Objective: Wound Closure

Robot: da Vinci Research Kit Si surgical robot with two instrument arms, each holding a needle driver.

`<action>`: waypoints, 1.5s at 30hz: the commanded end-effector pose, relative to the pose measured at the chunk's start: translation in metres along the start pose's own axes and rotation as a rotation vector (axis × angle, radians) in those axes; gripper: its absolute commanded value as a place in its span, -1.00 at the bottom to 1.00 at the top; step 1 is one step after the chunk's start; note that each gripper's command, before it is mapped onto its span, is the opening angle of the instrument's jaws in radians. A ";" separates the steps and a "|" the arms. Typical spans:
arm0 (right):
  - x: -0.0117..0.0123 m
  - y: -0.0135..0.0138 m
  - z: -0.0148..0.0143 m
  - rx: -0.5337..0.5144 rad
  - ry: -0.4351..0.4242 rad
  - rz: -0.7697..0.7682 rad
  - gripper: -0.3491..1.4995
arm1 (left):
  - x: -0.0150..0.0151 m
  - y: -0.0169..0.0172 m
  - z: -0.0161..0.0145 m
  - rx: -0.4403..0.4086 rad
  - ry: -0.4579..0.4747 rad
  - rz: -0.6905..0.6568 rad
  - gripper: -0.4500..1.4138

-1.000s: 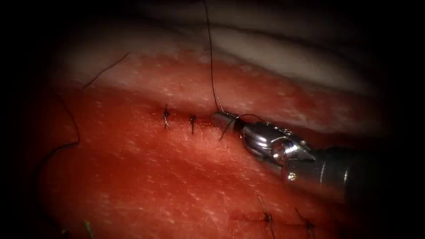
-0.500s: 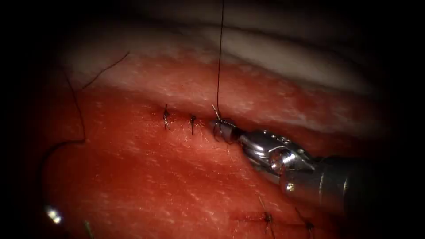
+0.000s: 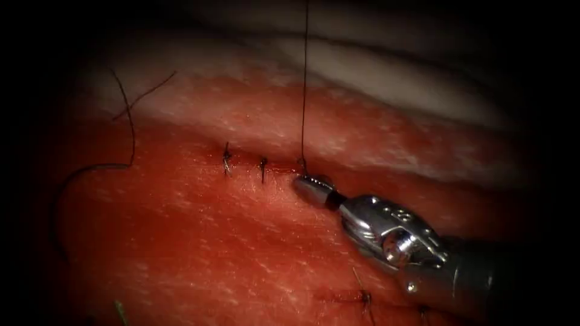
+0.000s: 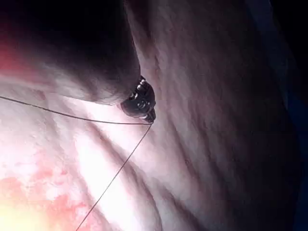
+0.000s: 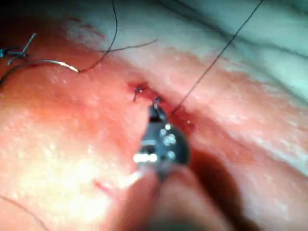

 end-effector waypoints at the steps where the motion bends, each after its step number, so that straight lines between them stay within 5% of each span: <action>1: -0.0003 -0.0004 0.0006 0.012 0.008 -0.019 -1.00 | 0.0001 -0.0001 0.0009 0.001 0.000 0.011 -0.89; 29: -0.0046 -0.0056 -0.0024 0.128 0.043 -0.191 -1.00 | 0.0055 -0.0081 0.0021 0.079 -0.076 0.114 -0.89; 45: -0.0084 -0.0073 -0.0035 0.129 -0.010 -0.217 -1.00 | 0.0062 -0.0086 0.0043 0.086 -0.140 0.148 -0.89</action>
